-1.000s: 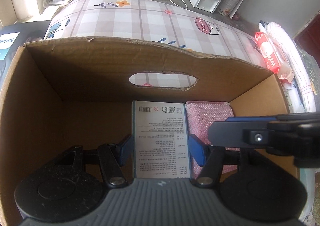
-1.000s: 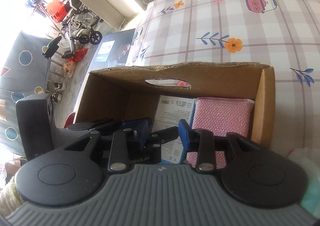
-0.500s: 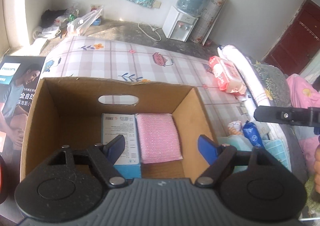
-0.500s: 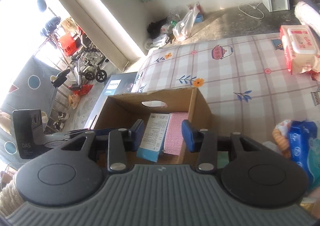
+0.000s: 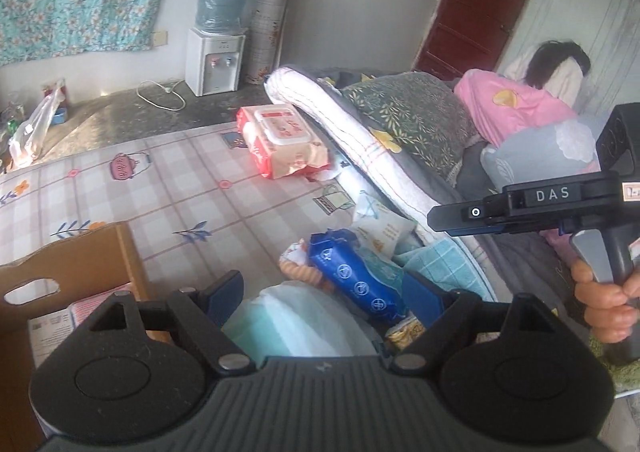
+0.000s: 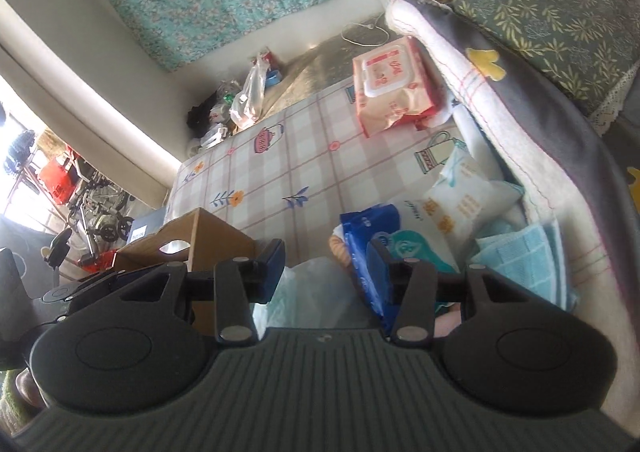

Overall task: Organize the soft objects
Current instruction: 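Reach the right tool to the white cotton swab bag and grasp it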

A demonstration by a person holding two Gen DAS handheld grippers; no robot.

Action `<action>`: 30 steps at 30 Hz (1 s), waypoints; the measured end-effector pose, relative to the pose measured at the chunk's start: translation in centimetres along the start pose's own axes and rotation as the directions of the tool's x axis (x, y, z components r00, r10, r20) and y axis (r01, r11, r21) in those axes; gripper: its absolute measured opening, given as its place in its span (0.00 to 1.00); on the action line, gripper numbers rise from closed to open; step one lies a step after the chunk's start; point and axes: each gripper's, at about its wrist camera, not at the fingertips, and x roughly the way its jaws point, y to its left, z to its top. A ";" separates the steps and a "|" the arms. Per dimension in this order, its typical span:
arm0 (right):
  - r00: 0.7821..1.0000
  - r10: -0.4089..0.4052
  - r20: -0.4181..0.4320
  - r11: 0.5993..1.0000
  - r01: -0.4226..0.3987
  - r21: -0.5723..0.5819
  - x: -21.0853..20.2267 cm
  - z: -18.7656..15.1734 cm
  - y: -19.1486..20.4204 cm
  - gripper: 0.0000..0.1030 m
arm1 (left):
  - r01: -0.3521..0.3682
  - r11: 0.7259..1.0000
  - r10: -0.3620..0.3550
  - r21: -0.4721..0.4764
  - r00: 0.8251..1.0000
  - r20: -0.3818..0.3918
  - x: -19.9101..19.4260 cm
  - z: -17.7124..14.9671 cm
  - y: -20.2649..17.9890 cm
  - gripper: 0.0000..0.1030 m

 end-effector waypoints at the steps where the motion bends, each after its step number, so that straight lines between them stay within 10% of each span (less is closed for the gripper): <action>1: 1.000 -0.011 -0.002 1.000 0.011 0.018 0.1 0.2 -1.0 0.44 | 0.006 1.000 -0.006 0.014 1.000 -0.008 1.1 0.4 -0.6 0.85; 16: 0.978 -0.121 -0.169 0.960 0.158 0.232 9.0 4.5 -11.3 0.48 | 0.091 0.939 -0.028 0.331 0.981 -0.192 18.3 4.3 -7.9 0.85; 30: 0.965 -0.101 -0.240 0.916 0.184 0.356 16.1 5.8 -15.1 0.51 | 0.105 0.947 -0.006 0.305 0.951 -0.308 26.8 5.2 -7.4 0.75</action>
